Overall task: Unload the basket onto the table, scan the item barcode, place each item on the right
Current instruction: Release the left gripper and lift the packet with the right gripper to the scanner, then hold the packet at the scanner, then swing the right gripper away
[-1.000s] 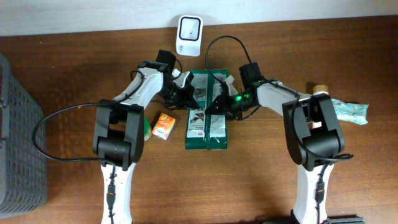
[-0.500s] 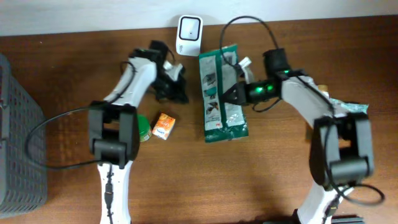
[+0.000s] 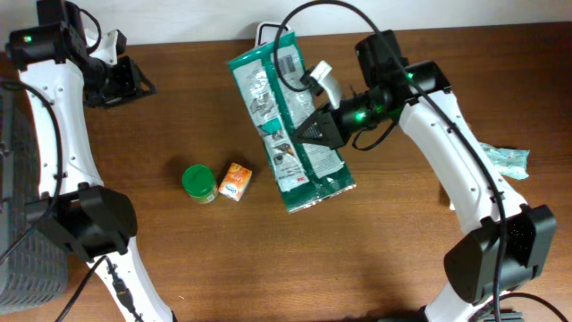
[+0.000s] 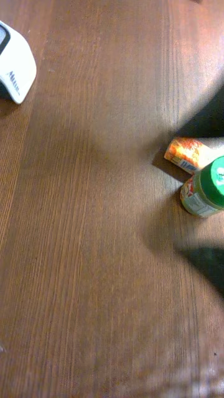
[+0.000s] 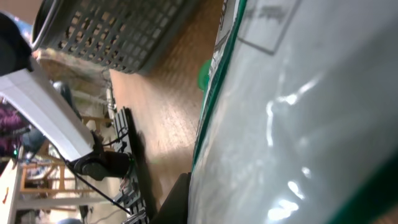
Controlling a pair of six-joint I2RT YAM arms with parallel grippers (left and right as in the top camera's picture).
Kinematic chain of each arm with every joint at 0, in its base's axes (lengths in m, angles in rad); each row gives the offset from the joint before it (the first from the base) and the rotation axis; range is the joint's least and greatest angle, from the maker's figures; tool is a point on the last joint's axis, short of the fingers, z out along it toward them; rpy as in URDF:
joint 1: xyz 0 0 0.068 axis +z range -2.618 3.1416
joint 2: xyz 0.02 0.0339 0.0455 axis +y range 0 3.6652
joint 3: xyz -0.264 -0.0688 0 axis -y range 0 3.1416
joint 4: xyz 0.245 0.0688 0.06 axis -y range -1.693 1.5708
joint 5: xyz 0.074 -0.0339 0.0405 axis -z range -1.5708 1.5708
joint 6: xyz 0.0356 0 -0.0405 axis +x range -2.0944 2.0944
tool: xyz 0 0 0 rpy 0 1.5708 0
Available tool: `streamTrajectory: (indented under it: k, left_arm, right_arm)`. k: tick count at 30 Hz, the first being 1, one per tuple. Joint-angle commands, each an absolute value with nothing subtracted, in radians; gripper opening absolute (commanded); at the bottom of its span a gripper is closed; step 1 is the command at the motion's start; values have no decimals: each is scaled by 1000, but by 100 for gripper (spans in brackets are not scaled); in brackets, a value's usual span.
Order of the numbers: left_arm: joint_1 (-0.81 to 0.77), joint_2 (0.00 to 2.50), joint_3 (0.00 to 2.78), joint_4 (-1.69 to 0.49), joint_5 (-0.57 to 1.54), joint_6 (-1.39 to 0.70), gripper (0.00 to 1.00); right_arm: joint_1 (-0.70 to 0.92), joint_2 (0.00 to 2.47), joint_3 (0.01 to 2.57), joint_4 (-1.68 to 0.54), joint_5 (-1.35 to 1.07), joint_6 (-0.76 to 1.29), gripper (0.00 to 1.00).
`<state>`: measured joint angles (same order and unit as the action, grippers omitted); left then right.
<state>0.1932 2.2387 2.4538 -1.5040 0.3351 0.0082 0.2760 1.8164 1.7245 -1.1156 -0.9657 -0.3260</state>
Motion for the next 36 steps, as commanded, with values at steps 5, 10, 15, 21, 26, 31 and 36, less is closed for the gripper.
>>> streamTrajectory:
  k: [5,10,15,21,26,31,36]
  left_arm:
    - [196,2238,2463,-1505,212,16,99]
    - [196,2238,2463,-1505,212,16,99]
    - [196,2238,2463,-1505,212,16,99]
    - [196,2238,2463,-1505,212,16,99]
    - [196,2238,2463,-1505,212,16,99]
    - [196,2238,2463,-1505,212,16,99]
    - [196,2238,2463,-1505,212,16,99]
  right_arm:
    - [347,1791,1770,-1161,-929,-403,4]
    - [377,1909,2142,-1145,-323,-319,4]
    - [460,2082,2164,-828,443,-444,4]
    - [471,2322,2164,-430,815,-624,4]
    - [471,2474,2164,-345,916,-658,4]
    - [471,2507,2164,-271,958,-658,4]
    - [500,2507,2164,-276,986,-659,4]
